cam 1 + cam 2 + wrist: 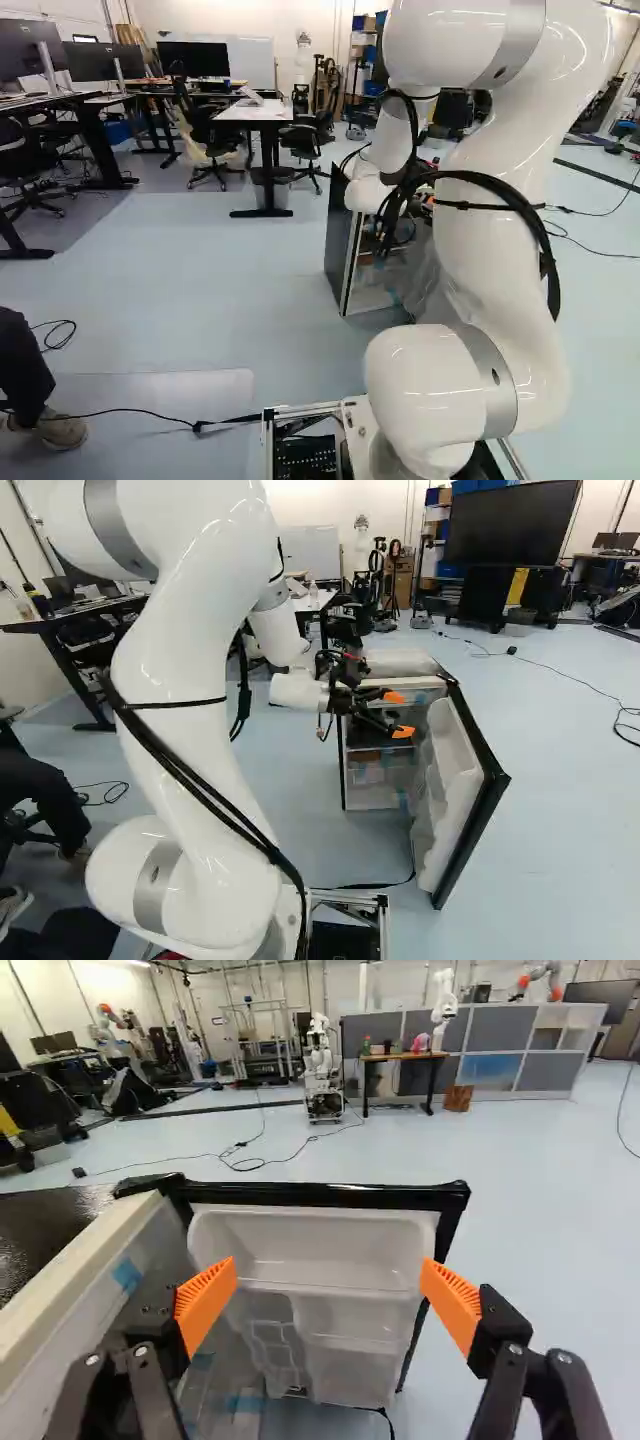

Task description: Open the fridge door

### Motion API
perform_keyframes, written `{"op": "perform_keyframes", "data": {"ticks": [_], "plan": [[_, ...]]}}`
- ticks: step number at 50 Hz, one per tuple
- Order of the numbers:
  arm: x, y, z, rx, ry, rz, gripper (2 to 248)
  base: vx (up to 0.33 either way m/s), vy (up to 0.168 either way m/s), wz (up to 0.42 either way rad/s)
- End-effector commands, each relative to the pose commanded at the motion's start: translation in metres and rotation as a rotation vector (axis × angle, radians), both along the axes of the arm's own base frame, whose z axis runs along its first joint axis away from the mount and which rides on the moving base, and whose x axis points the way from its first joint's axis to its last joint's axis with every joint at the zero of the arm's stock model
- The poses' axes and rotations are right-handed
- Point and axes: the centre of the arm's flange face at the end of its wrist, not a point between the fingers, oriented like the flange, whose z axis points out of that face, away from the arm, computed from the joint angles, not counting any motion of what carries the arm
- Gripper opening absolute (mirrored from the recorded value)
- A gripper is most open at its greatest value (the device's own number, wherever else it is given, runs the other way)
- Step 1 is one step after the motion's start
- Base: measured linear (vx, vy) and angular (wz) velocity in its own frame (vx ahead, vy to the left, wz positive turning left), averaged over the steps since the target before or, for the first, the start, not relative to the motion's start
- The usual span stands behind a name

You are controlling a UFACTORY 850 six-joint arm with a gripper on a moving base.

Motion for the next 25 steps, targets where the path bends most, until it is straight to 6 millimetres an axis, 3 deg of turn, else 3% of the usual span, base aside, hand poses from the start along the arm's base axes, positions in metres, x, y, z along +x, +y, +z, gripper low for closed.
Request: {"op": "perform_keyframes", "data": {"ticks": [25], "plan": [[-0.016,0.012,0.016,-0.011,-0.029,0.237,247,0.000,0.000,0.000]]}}
